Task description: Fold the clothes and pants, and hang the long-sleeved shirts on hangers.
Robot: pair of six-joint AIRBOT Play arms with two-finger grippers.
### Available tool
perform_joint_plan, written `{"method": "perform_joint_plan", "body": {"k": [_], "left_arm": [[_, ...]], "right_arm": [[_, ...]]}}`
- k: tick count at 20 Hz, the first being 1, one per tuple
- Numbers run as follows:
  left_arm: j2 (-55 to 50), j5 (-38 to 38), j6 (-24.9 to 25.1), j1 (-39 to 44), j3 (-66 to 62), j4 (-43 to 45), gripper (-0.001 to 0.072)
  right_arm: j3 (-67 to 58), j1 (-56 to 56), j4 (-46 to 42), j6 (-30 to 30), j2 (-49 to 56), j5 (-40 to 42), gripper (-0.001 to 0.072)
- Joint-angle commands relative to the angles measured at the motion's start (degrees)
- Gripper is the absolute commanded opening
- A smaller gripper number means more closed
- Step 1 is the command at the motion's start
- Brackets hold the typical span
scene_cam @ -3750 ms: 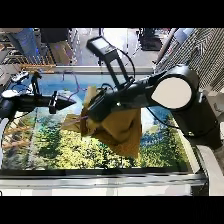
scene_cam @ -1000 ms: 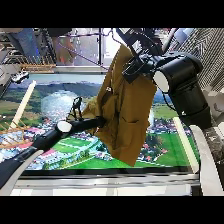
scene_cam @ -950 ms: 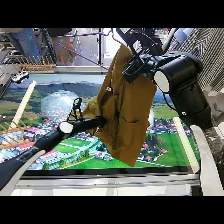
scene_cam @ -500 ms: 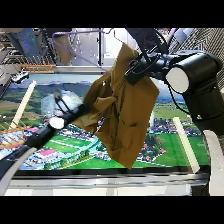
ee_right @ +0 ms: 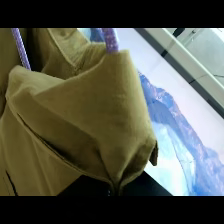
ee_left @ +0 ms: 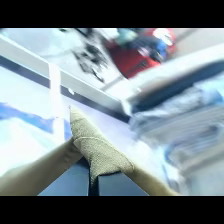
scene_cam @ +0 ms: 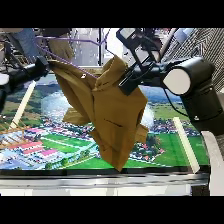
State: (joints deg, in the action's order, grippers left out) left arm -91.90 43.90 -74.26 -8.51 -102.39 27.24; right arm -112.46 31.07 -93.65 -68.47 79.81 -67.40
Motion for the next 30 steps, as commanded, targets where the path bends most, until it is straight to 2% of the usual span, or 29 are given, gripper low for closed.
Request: {"method": "perform_joint_plan", "body": {"k": [1,8,13,16,22,25,26,27,29,30], "left_arm": [[-2.25,10.97,-0.55,-3.17,-6.14,-2.05,0.0008],[-2.23,18.05,-0.55,-3.82,-6.14,-2.03,0.0009],[-2.29,15.41,-1.86,-5.66,-6.14,-2.03,0.0009],[-2.27,15.89,-1.81,-6.25,-6.14,-2.03,0.0008],[-2.27,19.26,-1.81,-6.29,-6.14,-2.05,0.0009],[-1.86,23.12,0.26,-5.81,-6.14,-2.03,0.0009],[-1.4,24.83,1.57,-5.35,-6.14,-1.99,0.0009],[-0.85,27.15,3.06,-4.79,-6.14,-1.99,0.0009],[0.55,30.88,4.24,-2.21,-6.1,0.02,0.0008],[1.49,30.91,4.15,-0.07,-6.08,3.45,0.0007]], "right_arm": [[4.26,0.0,-1.05,1.29,0.02,1.4,0.0023],[7.43,0.0,-7.3,0.87,2.54,0.26,0.0023],[7.43,0.0,-9.7,-0.24,3.37,-0.72,0.0022],[7.43,0.0,-15.32,-1.31,3.91,-2.58,0.0022],[10.43,0.07,-26.93,-0.09,7.04,-5.31,0.0022],[11.19,0.04,-27.8,2.62,10.88,-5.79,0.0021],[11.21,0.04,-27.8,1.88,12.7,-5.92,0.0021],[11.21,0.02,-27.87,-1.53,14.21,-5.66,0.0021],[10.97,-0.5,-26.67,-13.31,15.58,-2.8,0.0021],[9.86,-0.92,-24.63,-16.81,15.61,-2.45,0.0021]]}}
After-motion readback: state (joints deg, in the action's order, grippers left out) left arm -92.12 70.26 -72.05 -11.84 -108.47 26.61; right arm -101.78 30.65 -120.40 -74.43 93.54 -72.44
